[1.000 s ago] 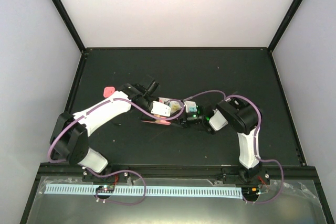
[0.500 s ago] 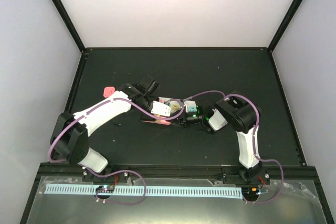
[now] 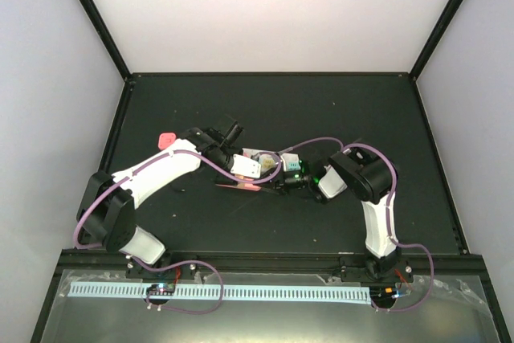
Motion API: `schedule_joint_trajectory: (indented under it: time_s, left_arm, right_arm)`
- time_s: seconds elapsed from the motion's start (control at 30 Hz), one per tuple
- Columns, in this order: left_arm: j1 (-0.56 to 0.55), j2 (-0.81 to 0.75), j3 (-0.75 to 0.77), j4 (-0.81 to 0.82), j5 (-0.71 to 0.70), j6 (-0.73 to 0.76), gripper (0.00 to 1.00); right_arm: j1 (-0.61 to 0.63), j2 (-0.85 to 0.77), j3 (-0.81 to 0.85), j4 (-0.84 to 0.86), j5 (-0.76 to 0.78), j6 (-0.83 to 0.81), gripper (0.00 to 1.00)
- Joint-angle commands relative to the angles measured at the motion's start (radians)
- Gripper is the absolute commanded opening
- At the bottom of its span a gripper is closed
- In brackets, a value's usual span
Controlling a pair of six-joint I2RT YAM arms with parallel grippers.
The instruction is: Pull the plug off the socket
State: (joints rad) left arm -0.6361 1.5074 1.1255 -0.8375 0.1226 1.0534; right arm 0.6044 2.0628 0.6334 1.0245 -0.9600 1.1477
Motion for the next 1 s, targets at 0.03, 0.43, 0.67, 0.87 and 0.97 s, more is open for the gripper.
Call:
schedule_joint_trajectory:
  time_s: [0.03,0.43,0.67,0.87,0.97]
  left_arm:
    - [-0.007,-0.05,0.06,-0.017,0.045,0.007,0.3]
    - [-0.007,-0.118,0.057,-0.046,0.03,0.009,0.29]
    - [-0.012,-0.141,0.052,-0.055,0.046,0.013,0.29]
    - [-0.052,-0.139,0.011,-0.032,0.031,0.018,0.28]
    - [-0.1,-0.138,-0.025,0.007,-0.028,-0.004,0.27]
  right_arm:
    - [-0.003,0.045,0.014,-0.055,0.044,-0.009,0.01]
    - [-0.025,0.063,0.01,-0.093,0.058,-0.006,0.01]
    - [-0.034,0.067,0.012,-0.139,0.068,-0.022,0.01]
    - [-0.044,0.071,0.023,-0.199,0.078,-0.05,0.01]
    - [-0.049,0.075,0.026,-0.221,0.081,-0.063,0.01]
